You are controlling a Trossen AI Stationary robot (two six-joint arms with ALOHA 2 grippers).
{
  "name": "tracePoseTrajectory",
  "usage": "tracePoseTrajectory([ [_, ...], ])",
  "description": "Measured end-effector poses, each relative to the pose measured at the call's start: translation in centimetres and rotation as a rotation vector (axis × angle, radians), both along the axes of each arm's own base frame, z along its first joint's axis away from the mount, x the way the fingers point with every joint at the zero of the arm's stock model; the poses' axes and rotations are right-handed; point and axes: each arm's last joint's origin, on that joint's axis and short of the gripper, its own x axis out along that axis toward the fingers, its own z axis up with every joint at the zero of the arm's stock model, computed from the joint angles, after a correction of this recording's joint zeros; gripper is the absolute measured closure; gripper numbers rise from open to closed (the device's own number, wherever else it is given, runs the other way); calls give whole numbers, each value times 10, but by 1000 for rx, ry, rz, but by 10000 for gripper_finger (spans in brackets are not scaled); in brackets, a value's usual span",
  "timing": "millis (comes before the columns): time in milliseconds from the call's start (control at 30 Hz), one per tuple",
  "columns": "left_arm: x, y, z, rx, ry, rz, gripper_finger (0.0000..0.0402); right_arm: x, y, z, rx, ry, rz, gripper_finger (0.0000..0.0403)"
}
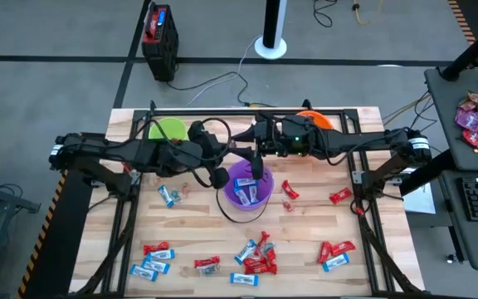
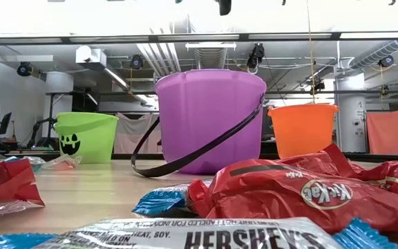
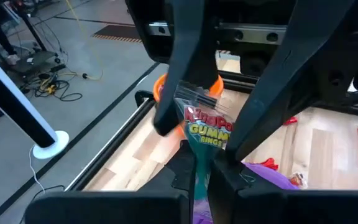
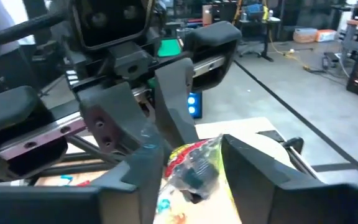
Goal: Sort candy by brand, put in halloween buckets
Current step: Put the blue gummy into the orange bucket
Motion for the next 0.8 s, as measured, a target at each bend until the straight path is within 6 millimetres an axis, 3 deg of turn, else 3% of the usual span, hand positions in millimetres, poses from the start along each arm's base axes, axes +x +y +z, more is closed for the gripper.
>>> tracePoseTrajectory([
  [267, 0, 0, 0, -25, -15, 11, 375, 0, 0, 0, -20, 3, 7, 380],
  [400, -1, 0, -1, -33, -6, 16, 333, 0, 0, -1, -18, 8, 8, 387],
  [533, -9, 1, -8, -64, 73, 47, 293, -9, -7, 3, -58, 93, -103, 389],
  [667, -17, 3, -13, -134, 127, 106, 268, -27, -28, 15, -72, 217, -295, 390],
  [800, -23, 4, -19, -201, 167, 172, 260, -48, -57, 12, 16, 471, -521, 390],
])
